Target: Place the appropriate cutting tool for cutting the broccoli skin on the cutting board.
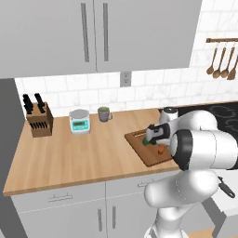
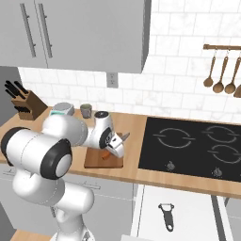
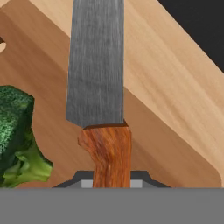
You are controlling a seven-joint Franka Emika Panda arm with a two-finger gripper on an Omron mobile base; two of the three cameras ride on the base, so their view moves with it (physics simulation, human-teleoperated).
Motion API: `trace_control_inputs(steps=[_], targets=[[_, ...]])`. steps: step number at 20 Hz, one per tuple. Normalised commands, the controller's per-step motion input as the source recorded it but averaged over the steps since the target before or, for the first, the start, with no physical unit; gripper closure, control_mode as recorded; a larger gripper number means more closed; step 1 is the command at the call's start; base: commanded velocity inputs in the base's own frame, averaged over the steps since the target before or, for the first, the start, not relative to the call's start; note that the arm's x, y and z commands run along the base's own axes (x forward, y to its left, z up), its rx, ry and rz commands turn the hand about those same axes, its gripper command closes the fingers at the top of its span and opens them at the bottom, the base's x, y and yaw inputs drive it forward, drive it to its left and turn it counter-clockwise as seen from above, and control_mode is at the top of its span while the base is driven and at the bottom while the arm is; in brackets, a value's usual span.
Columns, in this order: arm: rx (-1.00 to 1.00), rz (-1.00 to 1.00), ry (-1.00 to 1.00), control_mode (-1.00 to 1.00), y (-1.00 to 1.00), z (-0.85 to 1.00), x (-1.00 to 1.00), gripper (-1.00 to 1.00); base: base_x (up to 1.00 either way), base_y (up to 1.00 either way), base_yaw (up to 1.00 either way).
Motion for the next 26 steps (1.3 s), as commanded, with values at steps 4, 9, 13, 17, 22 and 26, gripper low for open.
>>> trace_control_inputs(steps=[4, 9, 13, 17, 22, 26], targets=[[0.07, 0.0, 0.0, -1.0, 0.14, -0.14, -0.13, 1.0, 0.0, 0.0, 0.0], [0.1, 0.0, 0.0, -1.0, 0.25, -0.08, -0.15, 1.0, 0.0, 0.0, 0.0], [0.11, 0.0, 0.0, -1.0, 0.2, 0.0, -0.03, 1.0, 0.0, 0.0, 0.0], [0.08, 0.0, 0.0, -1.0, 0.12, -0.06, 0.0, 1.0, 0.0, 0.0, 0.0], [0.07, 0.0, 0.0, -1.0, 0.01, -0.22, 0.0, 1.0, 0.0, 0.0, 0.0], [0.06, 0.01, 0.0, -1.0, 0.05, -0.26, 0.0, -1.0, 0.0, 0.0, 0.0]])
